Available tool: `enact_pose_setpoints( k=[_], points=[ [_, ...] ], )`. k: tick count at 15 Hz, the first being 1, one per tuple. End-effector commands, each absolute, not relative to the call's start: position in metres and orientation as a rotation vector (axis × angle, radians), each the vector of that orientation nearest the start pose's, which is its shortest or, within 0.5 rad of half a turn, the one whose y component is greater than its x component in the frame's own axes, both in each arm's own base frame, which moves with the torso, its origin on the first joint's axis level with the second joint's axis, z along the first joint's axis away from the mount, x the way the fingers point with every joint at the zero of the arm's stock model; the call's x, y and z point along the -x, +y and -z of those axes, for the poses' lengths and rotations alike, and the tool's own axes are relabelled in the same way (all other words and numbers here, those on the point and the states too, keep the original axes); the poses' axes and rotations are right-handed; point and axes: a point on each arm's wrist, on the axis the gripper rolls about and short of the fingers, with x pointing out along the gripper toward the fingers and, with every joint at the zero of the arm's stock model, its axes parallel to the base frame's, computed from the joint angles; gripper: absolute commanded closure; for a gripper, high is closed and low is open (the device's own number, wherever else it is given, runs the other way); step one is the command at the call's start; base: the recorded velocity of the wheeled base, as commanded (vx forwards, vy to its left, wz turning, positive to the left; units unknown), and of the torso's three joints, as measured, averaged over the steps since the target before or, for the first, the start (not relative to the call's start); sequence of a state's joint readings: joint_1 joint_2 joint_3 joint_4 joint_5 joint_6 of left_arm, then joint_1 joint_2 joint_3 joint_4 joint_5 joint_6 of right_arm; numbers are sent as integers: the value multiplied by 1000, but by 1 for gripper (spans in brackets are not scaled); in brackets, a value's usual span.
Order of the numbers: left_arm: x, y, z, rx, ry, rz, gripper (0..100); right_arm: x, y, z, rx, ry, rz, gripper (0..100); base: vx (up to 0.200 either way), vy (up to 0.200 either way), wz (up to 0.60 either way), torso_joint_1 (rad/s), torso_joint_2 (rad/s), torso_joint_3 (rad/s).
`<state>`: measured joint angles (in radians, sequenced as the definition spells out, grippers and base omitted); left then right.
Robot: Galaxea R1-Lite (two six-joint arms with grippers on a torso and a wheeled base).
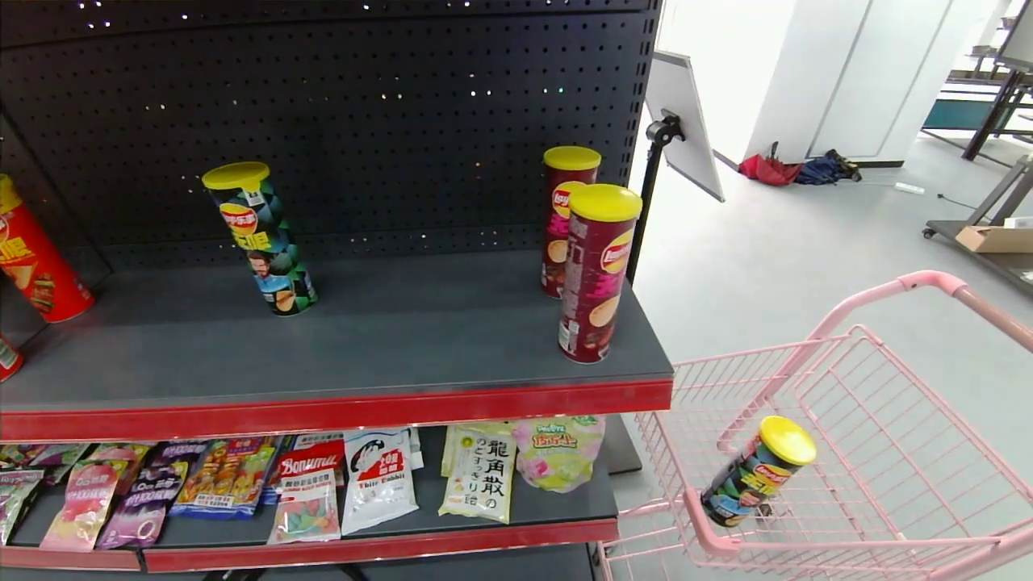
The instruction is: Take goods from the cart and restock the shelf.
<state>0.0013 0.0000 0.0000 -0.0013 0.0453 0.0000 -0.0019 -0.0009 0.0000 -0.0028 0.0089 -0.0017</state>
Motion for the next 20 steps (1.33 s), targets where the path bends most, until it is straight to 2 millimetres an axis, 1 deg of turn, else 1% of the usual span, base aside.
enact_pose_setpoints(
  k=[1,3,7,20],
  points=[
    [23,1,-76,0,-2,-48,0,23,0,-76,2,-3,-8,0,0,-200,0,7,2,7],
    [23,1,-76,0,-2,-46,0,23,0,-76,3,-3,-8,0,0,0,0,0,0,0],
    [23,1,-76,0,-2,-48,0,23,0,-76,2,-3,-8,0,0,0,-600,1,2,-1],
    [23,1,-76,0,-2,-48,0,23,0,-76,2,-3,-5,0,0,0,0,-7,17,10]
  ],
)
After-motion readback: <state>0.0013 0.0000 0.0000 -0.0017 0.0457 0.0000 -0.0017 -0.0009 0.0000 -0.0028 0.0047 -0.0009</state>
